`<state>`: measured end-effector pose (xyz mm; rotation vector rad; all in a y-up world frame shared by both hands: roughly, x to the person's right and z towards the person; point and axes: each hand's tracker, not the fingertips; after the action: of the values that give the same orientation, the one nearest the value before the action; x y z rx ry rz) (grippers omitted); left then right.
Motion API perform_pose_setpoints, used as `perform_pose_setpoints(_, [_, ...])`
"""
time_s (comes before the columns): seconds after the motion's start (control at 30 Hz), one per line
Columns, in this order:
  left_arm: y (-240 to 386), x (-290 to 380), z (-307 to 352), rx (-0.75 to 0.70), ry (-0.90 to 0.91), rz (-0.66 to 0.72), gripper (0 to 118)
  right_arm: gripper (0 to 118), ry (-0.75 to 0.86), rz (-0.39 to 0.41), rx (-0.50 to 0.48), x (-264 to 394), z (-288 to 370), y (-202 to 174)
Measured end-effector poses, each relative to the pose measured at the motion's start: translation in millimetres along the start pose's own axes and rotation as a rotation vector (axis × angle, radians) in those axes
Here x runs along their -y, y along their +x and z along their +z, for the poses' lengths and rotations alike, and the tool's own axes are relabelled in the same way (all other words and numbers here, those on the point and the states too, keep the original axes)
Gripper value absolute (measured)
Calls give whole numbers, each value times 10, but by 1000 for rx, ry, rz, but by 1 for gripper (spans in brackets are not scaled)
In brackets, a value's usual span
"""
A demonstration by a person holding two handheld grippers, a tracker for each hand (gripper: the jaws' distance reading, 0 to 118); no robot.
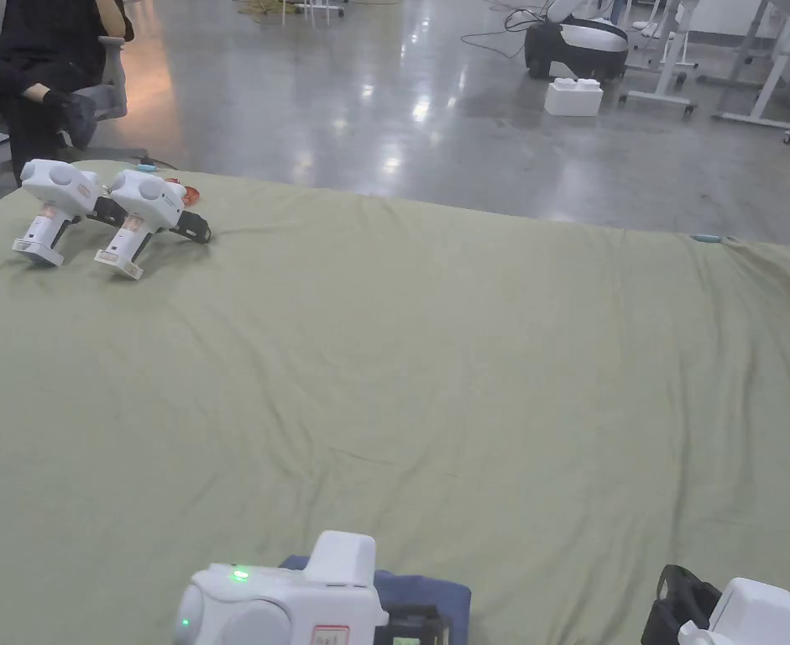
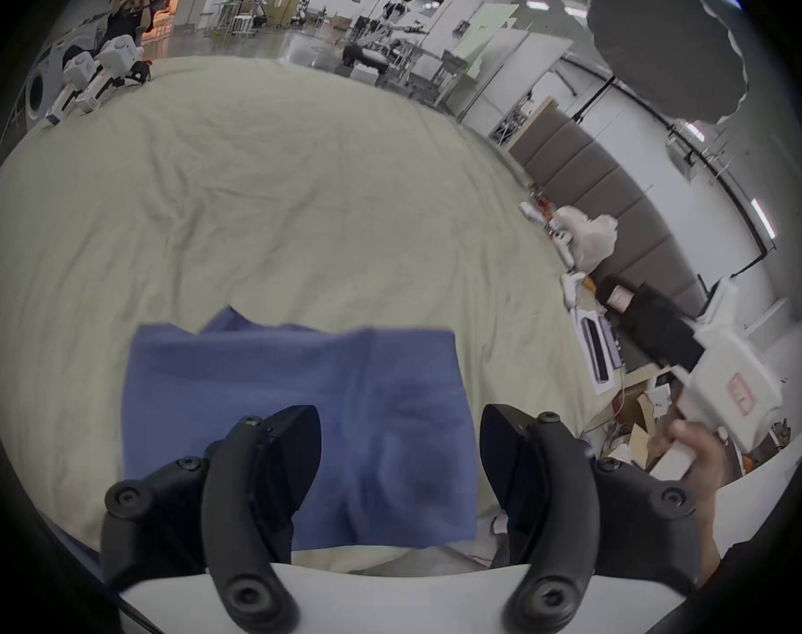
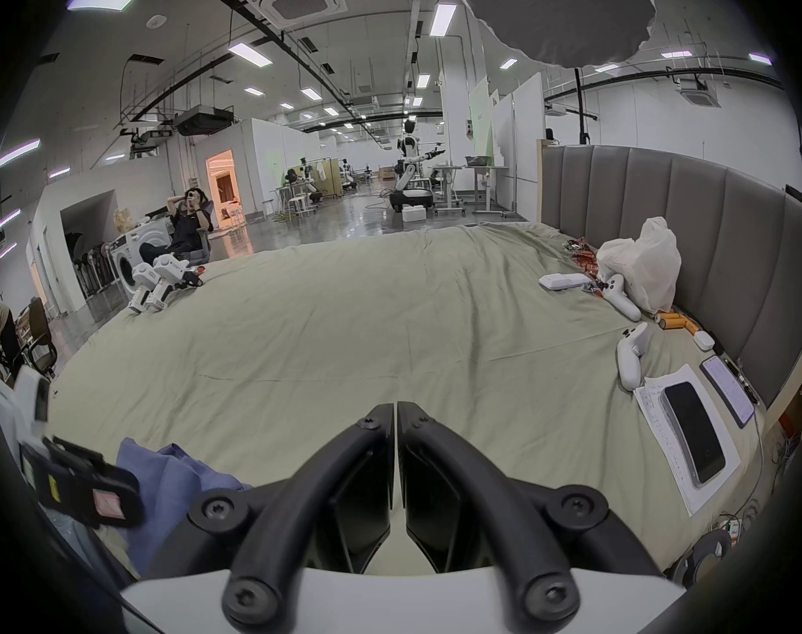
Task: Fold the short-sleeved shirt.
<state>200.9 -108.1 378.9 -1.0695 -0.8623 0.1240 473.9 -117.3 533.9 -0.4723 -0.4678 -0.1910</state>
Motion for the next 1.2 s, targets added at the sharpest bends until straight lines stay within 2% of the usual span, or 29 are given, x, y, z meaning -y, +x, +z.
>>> perform_pose_setpoints(0.1, [-54,-74,123,-29,46,-10,73,1,-3,-1,-1,2,-2,-1])
perform_pose_setpoints(0.13, [-89,-92,124,-32,49,-8,62,1,-3,-2,-2,3,-3,-2])
perform_pose_setpoints(0.23, [-144,-89,-19,-59,14,22,15,1,-4,-4,-5,4,-4,-11])
perform_pose_setpoints(0.3, [-159,-24,-176,-41,-34,2,11,1,-5,-2,-6,6,-6,-18])
perform_pose_setpoints(0.33, [-152,15,-266,-19,-78,2,6,1,-7,-2,-6,9,-8,-22])
perform_pose_setpoints(0.4, [-136,100,-432,16,-120,23,4,1,-10,-1,-7,16,-7,-28])
perform_pose_setpoints(0.57, [-98,290,-741,-31,-109,22,2,1,-13,3,-7,24,1,-32])
perform_pose_setpoints(0.8, [-160,313,-538,-11,-23,-20,2,1,6,12,-14,-32,12,-67])
perform_pose_setpoints(0.97, [-199,138,-32,-83,222,-113,2,1,72,35,-13,-142,33,-178])
perform_pose_setpoints(1.2, [-193,-134,541,-383,658,-255,2,1,232,89,10,-438,58,-460])
